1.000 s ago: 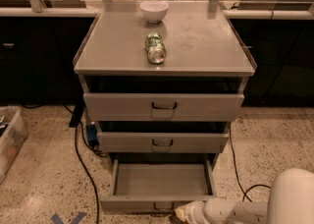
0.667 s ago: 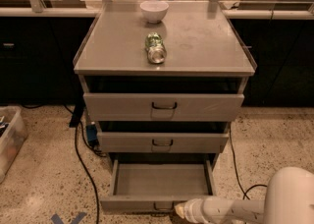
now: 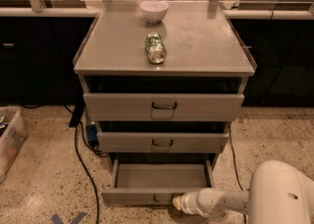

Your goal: Close bottom drawer

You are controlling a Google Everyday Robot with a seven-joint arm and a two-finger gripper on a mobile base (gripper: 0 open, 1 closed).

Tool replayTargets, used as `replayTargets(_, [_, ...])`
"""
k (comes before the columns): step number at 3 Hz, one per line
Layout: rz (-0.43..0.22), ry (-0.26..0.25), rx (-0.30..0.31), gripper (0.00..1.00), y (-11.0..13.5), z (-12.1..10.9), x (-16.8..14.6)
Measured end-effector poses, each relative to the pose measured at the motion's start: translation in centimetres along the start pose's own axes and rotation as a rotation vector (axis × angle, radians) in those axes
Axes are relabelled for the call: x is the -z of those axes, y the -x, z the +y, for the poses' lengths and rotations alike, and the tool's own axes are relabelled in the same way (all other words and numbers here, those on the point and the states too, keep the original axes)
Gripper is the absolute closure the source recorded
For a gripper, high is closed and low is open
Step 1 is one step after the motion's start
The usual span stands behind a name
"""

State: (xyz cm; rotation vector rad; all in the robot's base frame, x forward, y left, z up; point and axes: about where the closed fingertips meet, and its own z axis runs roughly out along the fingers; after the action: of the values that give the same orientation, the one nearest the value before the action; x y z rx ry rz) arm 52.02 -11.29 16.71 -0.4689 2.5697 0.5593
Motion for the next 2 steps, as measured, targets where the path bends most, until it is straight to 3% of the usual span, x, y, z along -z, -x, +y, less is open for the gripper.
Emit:
replayTargets(1, [-0.020, -0.060, 0.026, 1.00, 2.84, -1.24, 1.26])
replayTargets(2, [-0.020, -0.060, 0.026, 1.00, 2.77, -1.20, 1.30])
